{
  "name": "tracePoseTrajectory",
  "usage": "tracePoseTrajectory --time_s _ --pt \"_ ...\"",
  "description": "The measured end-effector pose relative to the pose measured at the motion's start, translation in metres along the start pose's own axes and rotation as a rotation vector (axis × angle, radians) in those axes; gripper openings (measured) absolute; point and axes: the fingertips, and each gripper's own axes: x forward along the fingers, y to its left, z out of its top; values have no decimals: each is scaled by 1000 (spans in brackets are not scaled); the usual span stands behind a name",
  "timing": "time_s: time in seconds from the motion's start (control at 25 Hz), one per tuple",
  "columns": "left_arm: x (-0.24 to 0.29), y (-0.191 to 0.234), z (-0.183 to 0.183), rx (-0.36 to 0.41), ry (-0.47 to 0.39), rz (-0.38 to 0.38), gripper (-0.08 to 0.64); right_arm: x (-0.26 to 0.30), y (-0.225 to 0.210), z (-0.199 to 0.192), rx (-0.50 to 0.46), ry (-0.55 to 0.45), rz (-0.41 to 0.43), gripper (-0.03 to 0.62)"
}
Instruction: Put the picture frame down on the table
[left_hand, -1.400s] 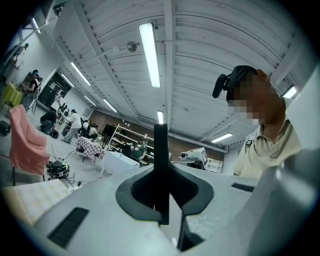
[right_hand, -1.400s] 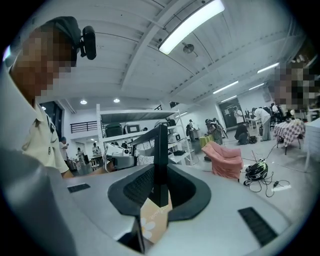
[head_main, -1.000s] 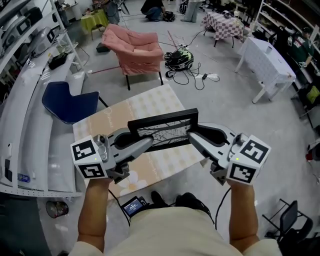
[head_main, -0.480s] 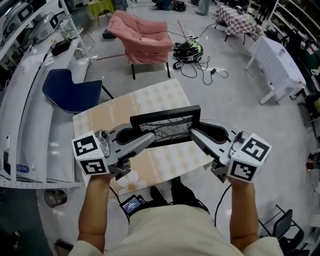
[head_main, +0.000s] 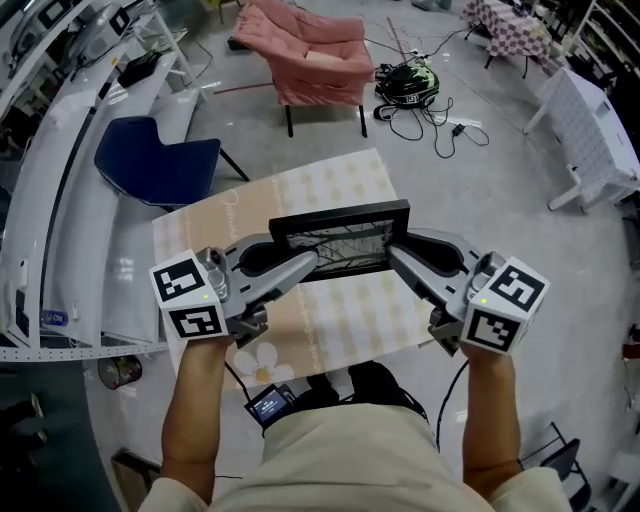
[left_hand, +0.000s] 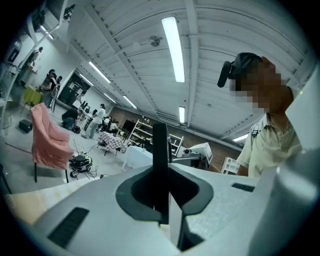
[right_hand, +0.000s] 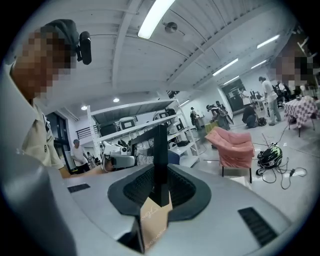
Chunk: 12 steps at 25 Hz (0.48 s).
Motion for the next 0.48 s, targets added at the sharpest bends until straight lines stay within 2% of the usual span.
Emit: tracePoseTrajectory --time_s 0.36,0.48 --pt "7 62 -19 -34 25 70 49 40 -47 -20 27 52 36 74" --pt "27 84 -29 -42 39 105 54 43 -77 -28 41 67 48 74"
